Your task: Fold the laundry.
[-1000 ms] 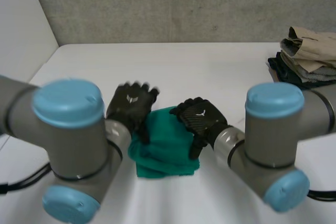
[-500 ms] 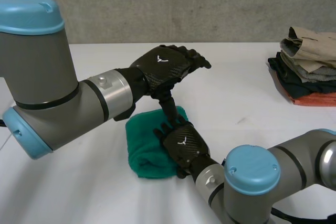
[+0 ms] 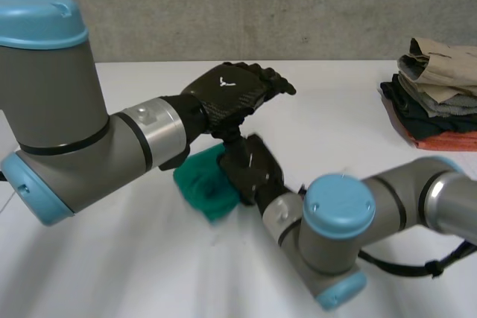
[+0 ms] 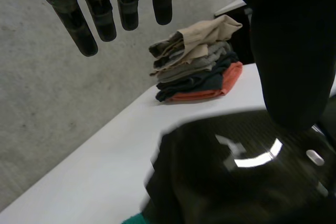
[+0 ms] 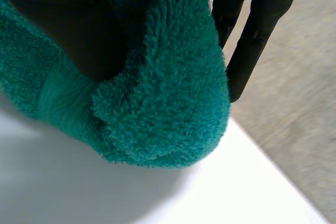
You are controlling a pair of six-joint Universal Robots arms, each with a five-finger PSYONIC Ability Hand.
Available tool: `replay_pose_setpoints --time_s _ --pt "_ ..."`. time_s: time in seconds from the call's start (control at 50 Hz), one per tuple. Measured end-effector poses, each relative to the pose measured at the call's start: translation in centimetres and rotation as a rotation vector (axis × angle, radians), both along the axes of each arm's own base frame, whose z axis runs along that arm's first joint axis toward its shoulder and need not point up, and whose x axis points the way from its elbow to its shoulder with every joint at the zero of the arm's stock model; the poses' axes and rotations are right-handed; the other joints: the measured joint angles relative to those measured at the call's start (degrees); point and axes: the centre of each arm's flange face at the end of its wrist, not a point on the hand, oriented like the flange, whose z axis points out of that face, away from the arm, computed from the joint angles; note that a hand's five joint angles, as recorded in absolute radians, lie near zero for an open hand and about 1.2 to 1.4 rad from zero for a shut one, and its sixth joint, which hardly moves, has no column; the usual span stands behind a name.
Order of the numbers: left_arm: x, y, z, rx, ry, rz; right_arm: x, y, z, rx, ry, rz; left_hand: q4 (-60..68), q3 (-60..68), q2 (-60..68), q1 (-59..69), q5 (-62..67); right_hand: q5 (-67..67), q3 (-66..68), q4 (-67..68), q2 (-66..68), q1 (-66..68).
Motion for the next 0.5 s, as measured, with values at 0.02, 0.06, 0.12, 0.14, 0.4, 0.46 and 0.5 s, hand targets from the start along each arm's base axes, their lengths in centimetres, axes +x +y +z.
replay_pose_setpoints --time_s 0.02,0.06,0.12,0.14,0.4,0.46,0.5 --pt "0.1 -0.1 0.2 -0.005 0.003 0.005 0.1 -0.5 0.5 -0.011 -0.012 -0.007 0.0 0.0 0.0 0.0 0.0 0.0 0.0 0.0 0.0 0.0" --pt "0.4 -0.4 0.7 -0.017 0.01 0.016 0.0 -2.4 2.2 -0.051 -0.053 -0.035 0.0 0.0 0.0 0.0 0.0 0.0 0.0 0.0 0.0 0.0" --pt "0.9 -0.8 1.6 -0.04 0.024 0.038 -0.2 -4.3 4.2 -0.097 -0.094 -0.063 0.0 0.0 0.0 0.0 0.0 0.0 0.0 0.0 0.0 0.0" --pt "1.2 -1.0 2.1 -0.055 0.033 0.051 -0.4 -5.3 5.2 -0.123 -0.116 -0.076 0.0 0.0 0.0 0.0 0.0 0.0 0.0 0.1 0.0 0.0" --pt "2.8 -1.9 5.3 -0.157 0.106 0.125 -8.5 -17.6 18.8 -0.468 -0.435 -0.267 0.0 0.0 0.0 0.0 0.0 0.6 0.4 0.4 0.0 0.0" --pt "2.8 -1.9 5.2 -0.152 0.104 0.125 -12.9 -20.8 21.2 -0.534 -0.488 -0.332 0.0 0.0 0.0 0.0 0.0 0.6 0.4 0.4 0.0 0.0" --pt "2.8 -1.8 5.1 -0.147 0.102 0.124 -15.4 -22.3 22.0 -0.558 -0.504 -0.36 0.0 0.0 0.0 0.0 0.0 0.6 0.4 0.4 0.0 0.0"
